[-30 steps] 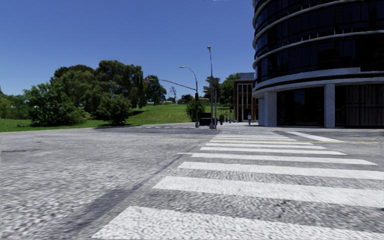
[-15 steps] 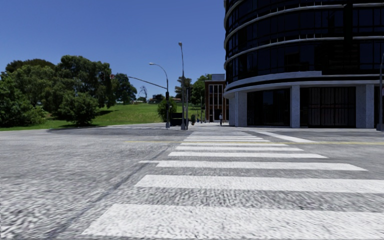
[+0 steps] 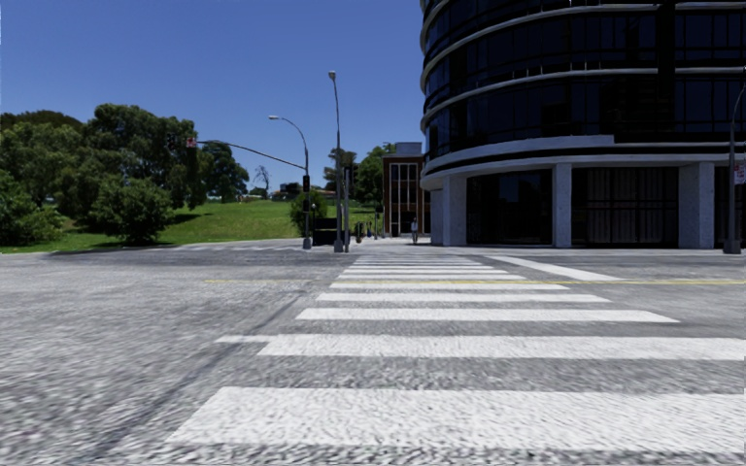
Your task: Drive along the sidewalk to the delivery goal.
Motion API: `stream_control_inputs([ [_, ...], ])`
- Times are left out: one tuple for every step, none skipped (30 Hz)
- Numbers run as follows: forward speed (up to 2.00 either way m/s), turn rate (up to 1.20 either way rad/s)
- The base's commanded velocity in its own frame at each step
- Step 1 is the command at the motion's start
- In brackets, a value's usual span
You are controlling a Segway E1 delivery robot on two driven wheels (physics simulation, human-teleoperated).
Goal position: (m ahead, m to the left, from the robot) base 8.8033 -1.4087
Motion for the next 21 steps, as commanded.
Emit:
stream_control_inputs([
  [1.91,0.00],
  [1.92,0.00],
  [2.00,-0.39],
  [2.00,-0.39],
  [2.00,-0.39],
  [2.00,-0.39],
  [2.00,-0.39],
  [2.00,-0.39],
  [2.00,-0.39],
  [2.00,-0.39],
  [2.00,-0.39],
  [2.00,-0.39],
  [2.00,-0.39],
  [2.00,-0.39],
  [2.00,-0.39],
  [2.00,-0.39],
  [2.00,-0.39],
  [2.00,-0.39],
  [2.00,-0.42],
  [2.00,-0.45],
  [2.00,-0.45],
])
